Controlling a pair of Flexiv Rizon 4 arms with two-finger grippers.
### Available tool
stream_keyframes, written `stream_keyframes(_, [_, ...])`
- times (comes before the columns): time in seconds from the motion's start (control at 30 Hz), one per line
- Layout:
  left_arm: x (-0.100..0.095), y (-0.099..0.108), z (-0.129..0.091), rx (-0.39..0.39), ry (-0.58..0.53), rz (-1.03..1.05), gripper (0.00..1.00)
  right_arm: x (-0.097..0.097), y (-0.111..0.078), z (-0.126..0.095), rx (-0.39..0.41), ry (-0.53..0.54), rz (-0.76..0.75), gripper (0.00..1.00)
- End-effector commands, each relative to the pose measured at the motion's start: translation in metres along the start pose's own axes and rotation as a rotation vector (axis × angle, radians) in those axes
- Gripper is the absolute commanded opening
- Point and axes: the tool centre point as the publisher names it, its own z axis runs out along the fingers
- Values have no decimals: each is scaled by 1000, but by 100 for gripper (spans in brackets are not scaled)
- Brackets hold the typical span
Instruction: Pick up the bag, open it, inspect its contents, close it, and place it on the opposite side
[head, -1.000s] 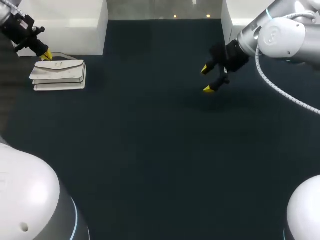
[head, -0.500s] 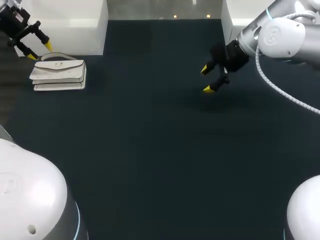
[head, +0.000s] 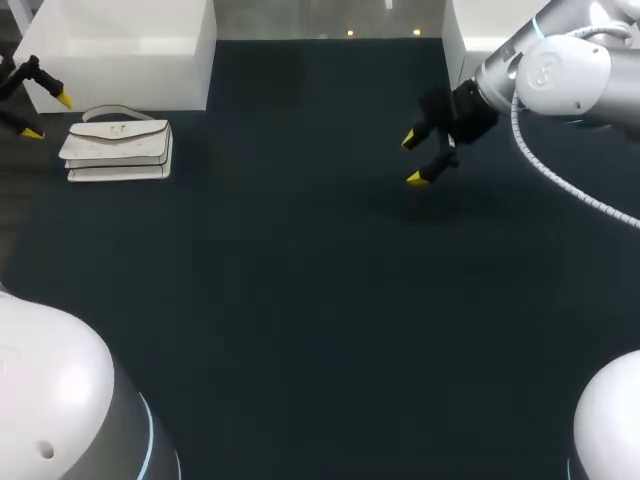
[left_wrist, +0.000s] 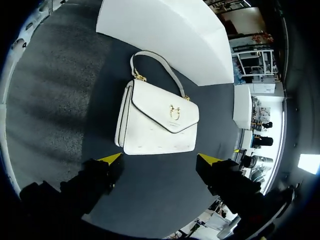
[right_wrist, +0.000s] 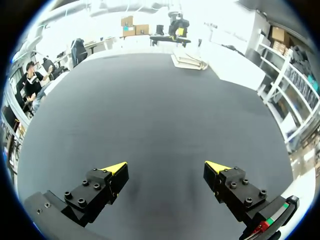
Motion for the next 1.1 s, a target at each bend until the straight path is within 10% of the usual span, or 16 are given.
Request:
stream_keyframes(0.03, [-17, -11, 1, -15, 114, -17, 100, -1, 0, 1, 0, 2, 0, 100])
stream_keyframes(0.67, [-51, -27, 32, 3, 254, -73, 86, -1, 0, 1, 0, 2, 0, 100])
stream_keyframes(1.1, [-50, -37, 52, -18, 285, -69, 47, -1, 0, 1, 0, 2, 0, 100])
